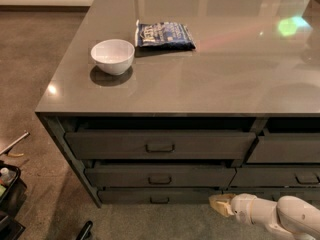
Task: Close middle drawer
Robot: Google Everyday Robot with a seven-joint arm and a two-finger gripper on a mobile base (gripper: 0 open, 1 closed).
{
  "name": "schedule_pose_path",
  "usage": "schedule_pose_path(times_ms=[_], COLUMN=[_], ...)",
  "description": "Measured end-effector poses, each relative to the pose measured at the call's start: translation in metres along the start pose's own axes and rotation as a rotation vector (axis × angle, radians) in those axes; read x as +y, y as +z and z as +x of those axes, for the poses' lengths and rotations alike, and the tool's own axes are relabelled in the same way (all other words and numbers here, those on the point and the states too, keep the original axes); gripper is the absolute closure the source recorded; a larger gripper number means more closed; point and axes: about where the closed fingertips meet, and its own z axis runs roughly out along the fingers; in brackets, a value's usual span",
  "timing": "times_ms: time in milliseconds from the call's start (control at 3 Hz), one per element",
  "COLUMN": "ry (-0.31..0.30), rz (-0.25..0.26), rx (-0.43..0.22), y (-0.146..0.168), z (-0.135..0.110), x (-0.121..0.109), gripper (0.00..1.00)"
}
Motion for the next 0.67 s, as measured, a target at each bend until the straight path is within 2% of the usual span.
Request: schedule_pose_path(times_ms=[667], ry=[0.000], rz=[0.000], rx=[0.000], y=[0.0000], z=[0.0000], x=[0.0000], gripper=[0.11])
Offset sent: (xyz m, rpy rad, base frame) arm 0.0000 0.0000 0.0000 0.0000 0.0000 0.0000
